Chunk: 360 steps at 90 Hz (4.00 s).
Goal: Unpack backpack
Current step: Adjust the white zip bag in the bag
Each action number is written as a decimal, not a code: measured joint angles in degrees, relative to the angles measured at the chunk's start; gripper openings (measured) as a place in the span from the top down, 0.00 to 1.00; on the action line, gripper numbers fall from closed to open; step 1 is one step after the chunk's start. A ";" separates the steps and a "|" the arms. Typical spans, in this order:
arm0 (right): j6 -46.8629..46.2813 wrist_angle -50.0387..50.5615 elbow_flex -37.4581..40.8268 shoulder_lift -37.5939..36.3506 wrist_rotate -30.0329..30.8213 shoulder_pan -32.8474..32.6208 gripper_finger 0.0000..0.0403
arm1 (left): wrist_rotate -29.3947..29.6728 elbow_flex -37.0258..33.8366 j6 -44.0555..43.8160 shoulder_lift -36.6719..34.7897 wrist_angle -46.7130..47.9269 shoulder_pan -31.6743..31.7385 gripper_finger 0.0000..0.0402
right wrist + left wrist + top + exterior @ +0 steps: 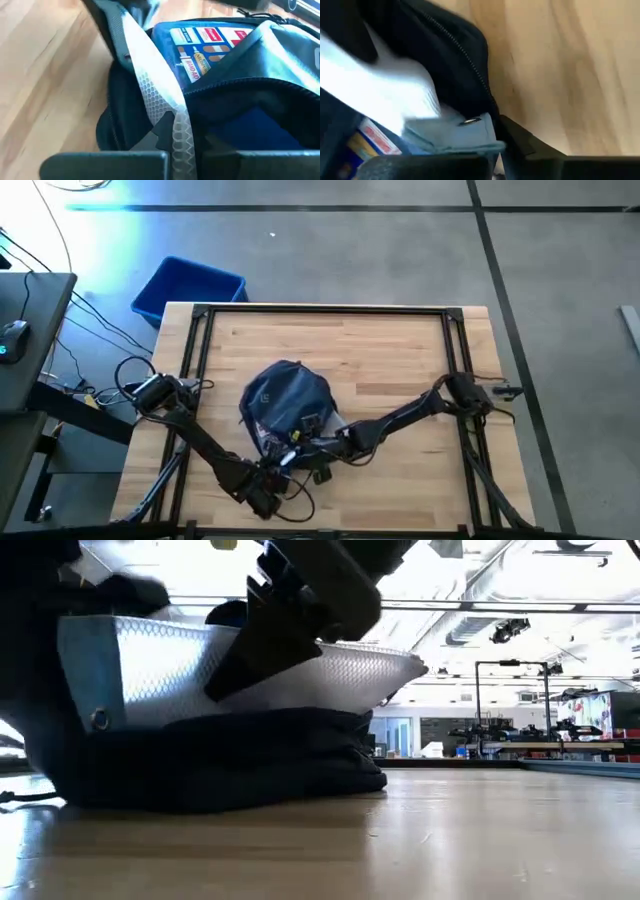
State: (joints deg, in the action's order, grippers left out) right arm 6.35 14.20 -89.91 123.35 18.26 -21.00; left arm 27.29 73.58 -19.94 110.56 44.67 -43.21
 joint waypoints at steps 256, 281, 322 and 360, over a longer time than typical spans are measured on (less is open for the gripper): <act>-12.00 19.83 -2.75 2.17 -18.31 -1.90 1.00 | 20.43 -10.77 24.95 -7.46 -26.32 2.98 1.00; -7.25 8.56 -6.51 2.83 -25.19 2.17 1.00 | 23.99 -10.59 24.72 -7.55 -27.06 1.27 1.00; -3.96 -1.50 -6.59 5.21 -21.82 4.28 1.00 | 24.62 -10.12 13.55 -8.90 -23.97 -6.05 1.00; -0.54 -8.08 -6.76 6.56 -22.48 5.32 0.83 | 33.24 -10.06 8.00 -9.29 -23.94 -10.81 1.00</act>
State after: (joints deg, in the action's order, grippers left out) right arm 5.81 6.12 -96.67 129.91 -4.22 -15.68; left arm 60.53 63.52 -11.94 101.27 20.72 -54.02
